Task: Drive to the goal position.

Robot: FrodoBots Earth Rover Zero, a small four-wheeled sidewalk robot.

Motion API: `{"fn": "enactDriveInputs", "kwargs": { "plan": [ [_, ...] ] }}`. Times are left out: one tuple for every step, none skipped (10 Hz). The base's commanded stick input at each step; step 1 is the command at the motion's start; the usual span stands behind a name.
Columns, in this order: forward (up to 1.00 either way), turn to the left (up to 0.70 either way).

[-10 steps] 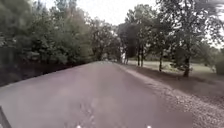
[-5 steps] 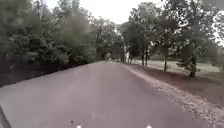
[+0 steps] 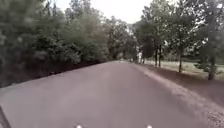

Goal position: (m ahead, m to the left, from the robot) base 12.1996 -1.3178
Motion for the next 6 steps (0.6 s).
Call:
{"fn": "enactDriveInputs", "kwargs": {
  "plan": [
    [0.7,0.0],
    [0.7,0.0],
    [0.7,0.0],
    [0.7,0.0],
    [0.7,0.0],
    [0.7,0.0]
  ]
}}
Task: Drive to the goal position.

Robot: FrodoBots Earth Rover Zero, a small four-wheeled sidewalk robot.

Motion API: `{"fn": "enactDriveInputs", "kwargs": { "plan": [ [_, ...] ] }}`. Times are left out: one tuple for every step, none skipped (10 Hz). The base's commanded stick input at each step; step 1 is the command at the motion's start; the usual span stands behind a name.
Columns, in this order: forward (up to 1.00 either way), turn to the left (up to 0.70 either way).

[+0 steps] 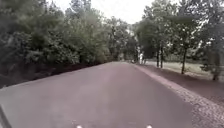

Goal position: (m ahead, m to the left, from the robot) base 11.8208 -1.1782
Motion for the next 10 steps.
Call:
{"fn": "enactDriveInputs", "kwargs": {
  "plan": [
    [0.7,0.0],
    [0.7,0.0],
    [0.7,0.0],
    [0.7,0.0],
    [0.7,0.0],
    [0.7,0.0],
    [0.7,-0.04],
    [0.7,-0.1],
    [0.7,-0.18],
    [0.7,-0.25]
  ]
}}
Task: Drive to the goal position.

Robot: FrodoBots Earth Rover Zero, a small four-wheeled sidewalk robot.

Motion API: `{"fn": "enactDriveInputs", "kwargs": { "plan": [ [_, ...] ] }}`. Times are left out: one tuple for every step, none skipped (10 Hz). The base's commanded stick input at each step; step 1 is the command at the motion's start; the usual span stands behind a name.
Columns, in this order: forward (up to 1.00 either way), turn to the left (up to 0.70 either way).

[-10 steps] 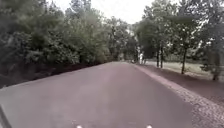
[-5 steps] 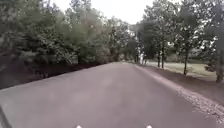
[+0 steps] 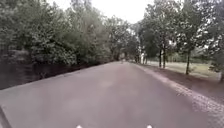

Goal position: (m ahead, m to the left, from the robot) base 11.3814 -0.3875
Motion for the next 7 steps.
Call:
{"fn": "enactDriveInputs", "kwargs": {
  "plan": [
    [0.7,-0.32],
    [0.7,-0.29],
    [0.7,-0.19],
    [0.7,-0.1],
    [0.7,0.0],
    [0.7,0.0],
    [0.7,0.0]
  ]
}}
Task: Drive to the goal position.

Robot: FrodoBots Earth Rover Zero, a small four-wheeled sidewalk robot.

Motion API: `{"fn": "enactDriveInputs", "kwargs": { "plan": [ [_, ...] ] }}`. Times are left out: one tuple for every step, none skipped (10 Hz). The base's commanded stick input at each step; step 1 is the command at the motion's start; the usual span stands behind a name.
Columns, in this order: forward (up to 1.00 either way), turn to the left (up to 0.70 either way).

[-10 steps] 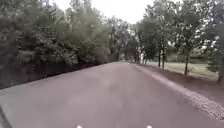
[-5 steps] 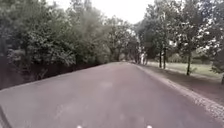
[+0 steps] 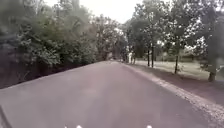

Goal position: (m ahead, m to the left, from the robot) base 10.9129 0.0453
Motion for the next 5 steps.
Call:
{"fn": "enactDriveInputs", "kwargs": {
  "plan": [
    [0.7,0.0],
    [0.7,0.0],
    [0.7,0.0],
    [0.7,0.0],
    [0.7,0.0]
  ]
}}
